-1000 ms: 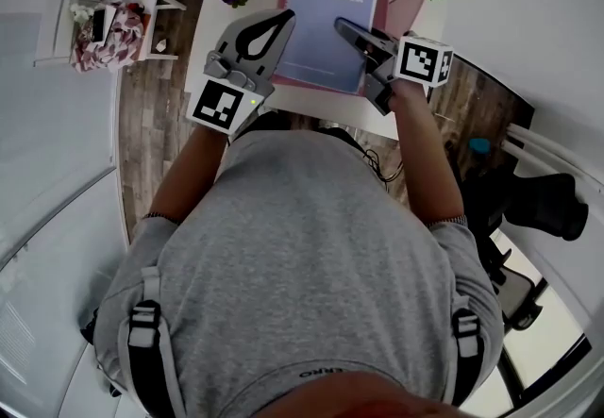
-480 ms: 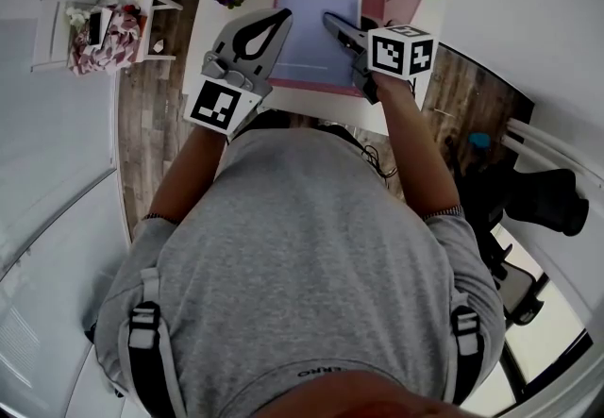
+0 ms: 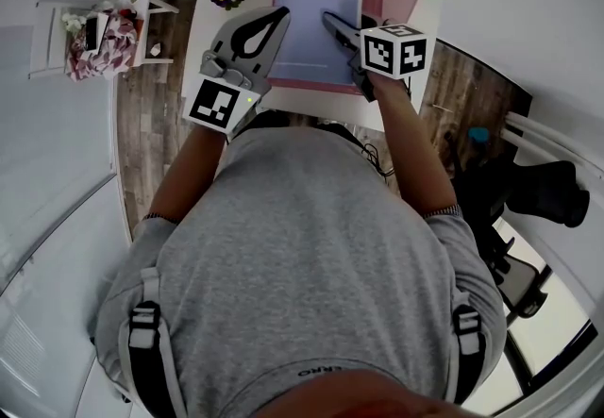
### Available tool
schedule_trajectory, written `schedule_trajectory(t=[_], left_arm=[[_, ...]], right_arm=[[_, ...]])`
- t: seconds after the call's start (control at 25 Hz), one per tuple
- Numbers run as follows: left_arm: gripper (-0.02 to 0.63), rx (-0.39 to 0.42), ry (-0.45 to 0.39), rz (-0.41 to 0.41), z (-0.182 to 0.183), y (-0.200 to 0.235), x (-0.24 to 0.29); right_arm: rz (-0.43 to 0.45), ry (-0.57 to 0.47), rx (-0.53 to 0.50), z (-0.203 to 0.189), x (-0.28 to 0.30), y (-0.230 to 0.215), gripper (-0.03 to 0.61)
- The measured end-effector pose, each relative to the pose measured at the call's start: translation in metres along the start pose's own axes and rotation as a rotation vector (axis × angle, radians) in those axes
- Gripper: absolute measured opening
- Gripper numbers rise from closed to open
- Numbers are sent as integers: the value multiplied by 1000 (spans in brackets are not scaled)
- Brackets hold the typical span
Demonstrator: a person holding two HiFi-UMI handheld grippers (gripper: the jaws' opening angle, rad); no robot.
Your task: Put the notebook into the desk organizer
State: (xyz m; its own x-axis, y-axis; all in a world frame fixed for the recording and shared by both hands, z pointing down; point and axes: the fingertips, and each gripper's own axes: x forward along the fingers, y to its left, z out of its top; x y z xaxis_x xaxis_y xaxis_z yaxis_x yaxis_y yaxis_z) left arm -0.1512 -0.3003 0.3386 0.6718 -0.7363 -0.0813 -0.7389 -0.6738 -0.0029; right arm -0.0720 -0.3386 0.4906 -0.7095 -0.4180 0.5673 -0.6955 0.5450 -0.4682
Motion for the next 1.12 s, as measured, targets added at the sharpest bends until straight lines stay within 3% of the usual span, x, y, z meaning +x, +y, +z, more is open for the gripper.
schedule_trajectory(t=[0.32, 0.88, 1.12], left_arm=[[18, -5, -8, -24, 1, 1, -3], [18, -42, -22, -94, 1, 4, -9], [18, -49, -23, -124, 2, 5, -13]], right_arm=[[-81, 8, -64, 4, -2, -2, 152], [-182, 10, -19, -8, 4, -21, 210], [-320, 63, -113, -8, 4, -28, 229]])
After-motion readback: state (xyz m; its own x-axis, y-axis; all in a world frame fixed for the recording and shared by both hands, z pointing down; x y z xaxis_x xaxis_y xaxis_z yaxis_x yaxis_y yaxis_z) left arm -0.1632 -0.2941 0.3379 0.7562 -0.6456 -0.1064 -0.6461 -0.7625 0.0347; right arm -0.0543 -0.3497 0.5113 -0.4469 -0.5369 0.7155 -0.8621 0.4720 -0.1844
